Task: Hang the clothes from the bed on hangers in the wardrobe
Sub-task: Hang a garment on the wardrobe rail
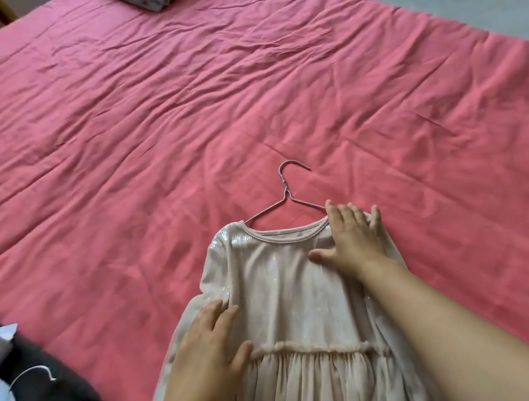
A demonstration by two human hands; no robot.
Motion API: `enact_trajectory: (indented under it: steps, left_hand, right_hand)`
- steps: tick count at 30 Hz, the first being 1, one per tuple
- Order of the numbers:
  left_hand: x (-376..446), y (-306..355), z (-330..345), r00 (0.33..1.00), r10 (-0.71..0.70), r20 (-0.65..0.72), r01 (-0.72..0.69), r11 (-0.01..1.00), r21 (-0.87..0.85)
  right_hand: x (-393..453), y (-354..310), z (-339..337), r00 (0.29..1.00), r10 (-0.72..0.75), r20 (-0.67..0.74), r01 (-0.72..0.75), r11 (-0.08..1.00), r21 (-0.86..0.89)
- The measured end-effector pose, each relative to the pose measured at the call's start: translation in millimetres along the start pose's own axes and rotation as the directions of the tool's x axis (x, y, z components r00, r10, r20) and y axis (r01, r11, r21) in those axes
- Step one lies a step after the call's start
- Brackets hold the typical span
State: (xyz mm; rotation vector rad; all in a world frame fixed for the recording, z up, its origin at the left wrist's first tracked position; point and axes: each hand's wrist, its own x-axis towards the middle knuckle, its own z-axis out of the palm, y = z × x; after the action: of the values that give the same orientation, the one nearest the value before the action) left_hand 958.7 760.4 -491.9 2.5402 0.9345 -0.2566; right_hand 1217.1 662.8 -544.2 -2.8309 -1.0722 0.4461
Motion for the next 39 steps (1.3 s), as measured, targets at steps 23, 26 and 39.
enact_trajectory:
  steps: [23,26,39]
  left_hand:
    - [-132,70,-216,0.761,0.438,-0.479,-0.493,0.870,0.014]
    - [-186,84,-266,0.651,0.508,-0.564,-0.612,0.791,0.006]
    - [-462,134,-474,0.224,0.654,-0.723,-0.891,0.438,0.119]
  right_hand:
    - [-284,-47,-229,0.636,-0.131,-0.761,0.156,0.987,-0.039]
    - [-354,-66,-290,0.574,-0.151,-0.805,0.094,0.988,-0.118]
    - [-674,-174,-475,0.277,-0.092,-0.956,-0.165,0.976,-0.142]
